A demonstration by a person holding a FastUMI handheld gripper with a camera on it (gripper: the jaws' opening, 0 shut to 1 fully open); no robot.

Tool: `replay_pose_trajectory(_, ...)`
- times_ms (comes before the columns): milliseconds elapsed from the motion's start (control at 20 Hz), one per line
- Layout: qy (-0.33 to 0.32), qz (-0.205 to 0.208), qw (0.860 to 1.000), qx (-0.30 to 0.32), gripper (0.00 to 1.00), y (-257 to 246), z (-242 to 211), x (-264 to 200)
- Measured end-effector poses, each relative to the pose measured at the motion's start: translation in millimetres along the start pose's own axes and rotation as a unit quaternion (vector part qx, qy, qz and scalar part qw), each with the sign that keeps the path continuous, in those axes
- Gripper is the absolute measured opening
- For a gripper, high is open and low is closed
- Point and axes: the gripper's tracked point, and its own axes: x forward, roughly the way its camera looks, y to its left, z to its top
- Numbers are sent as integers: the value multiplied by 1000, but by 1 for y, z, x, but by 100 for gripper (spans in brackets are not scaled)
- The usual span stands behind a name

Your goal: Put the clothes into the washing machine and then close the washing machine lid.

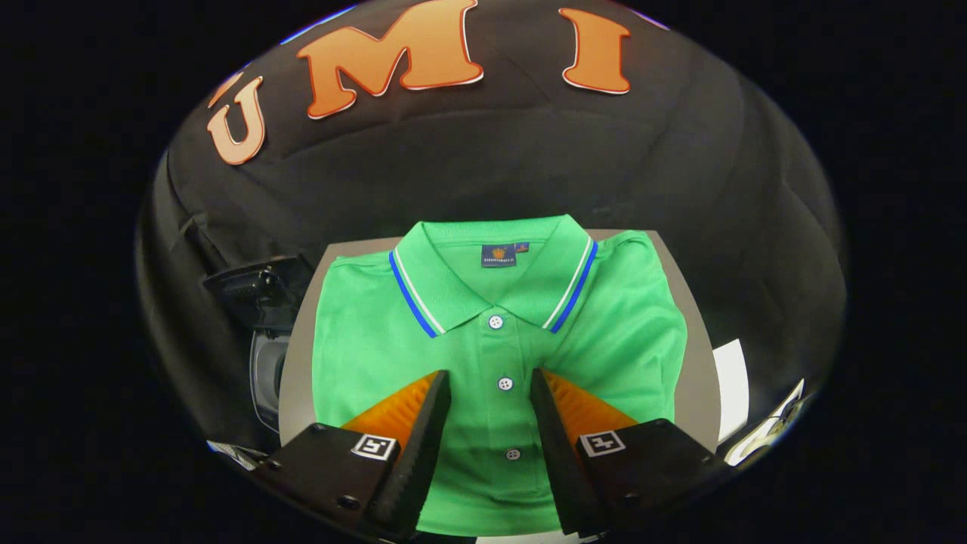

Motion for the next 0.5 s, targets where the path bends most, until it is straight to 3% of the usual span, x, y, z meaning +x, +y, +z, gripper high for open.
replay_pose_trajectory(200,19,6,1000,2,74,2,0,0)
replay_pose_trajectory(400,33,-2,999,-20,49,-1,-1,-1)
replay_pose_trajectory(500,40,8,999,-15,49,8,0,-2)
